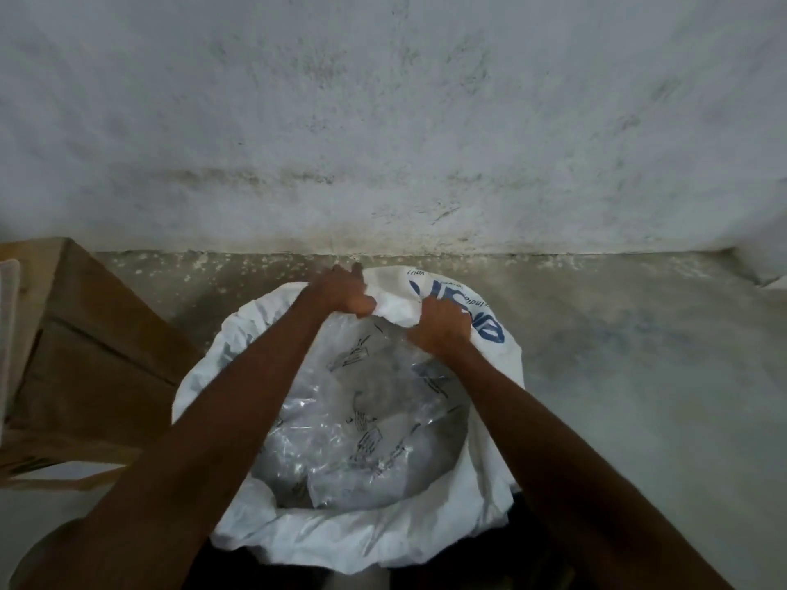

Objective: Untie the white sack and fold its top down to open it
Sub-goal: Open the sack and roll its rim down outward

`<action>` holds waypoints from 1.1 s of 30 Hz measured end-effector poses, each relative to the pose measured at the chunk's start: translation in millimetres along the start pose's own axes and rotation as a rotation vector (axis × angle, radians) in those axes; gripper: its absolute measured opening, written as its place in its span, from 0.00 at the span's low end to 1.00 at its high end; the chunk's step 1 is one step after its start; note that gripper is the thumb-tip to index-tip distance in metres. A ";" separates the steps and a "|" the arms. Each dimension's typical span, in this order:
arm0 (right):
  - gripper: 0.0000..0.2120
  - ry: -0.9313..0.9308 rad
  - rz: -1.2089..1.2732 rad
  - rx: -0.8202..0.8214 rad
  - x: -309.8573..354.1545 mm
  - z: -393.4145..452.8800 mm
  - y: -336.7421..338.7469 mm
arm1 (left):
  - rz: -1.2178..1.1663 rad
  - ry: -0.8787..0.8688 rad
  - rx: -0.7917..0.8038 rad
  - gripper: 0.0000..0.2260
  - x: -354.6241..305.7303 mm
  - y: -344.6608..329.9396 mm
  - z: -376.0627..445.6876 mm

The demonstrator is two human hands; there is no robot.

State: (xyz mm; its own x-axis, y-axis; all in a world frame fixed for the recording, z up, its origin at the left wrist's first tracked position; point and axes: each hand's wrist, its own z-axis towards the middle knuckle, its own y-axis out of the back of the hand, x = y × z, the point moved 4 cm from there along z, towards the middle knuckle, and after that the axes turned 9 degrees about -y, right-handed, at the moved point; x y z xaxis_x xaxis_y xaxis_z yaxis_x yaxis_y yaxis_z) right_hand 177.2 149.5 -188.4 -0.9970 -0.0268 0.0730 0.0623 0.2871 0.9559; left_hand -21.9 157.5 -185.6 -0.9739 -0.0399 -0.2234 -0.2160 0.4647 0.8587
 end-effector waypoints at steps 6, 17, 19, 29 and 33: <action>0.07 0.057 0.286 0.478 -0.7 29.6 23.0 | 0.213 -0.465 -0.409 0.31 -89.6 -20.1 -11.3; 0.40 -0.347 0.354 0.026 -71.8 -67.4 -13.3 | 0.075 -0.211 -0.107 0.23 -83.8 0.8 22.2; 0.28 -0.332 0.507 0.069 -82.1 -66.6 -16.6 | 0.042 -0.155 -0.034 0.32 -87.5 -0.8 22.4; 0.20 -0.281 1.421 0.664 -120.6 -51.7 -3.2 | -0.433 -0.287 -0.285 0.41 -184.2 -111.3 -140.4; 0.28 -0.344 1.386 0.323 -109.6 -78.1 -4.3 | -0.208 -0.224 -0.312 0.36 -204.8 -147.0 -179.0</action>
State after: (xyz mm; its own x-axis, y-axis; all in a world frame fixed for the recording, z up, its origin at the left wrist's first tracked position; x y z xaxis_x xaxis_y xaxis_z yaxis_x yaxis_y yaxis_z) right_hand 289.9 76.5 -178.2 -0.1135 0.6554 0.7467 0.9933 0.0909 0.0711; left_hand 196.9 -61.0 -183.5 -0.8756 0.1048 -0.4716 -0.4503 0.1763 0.8753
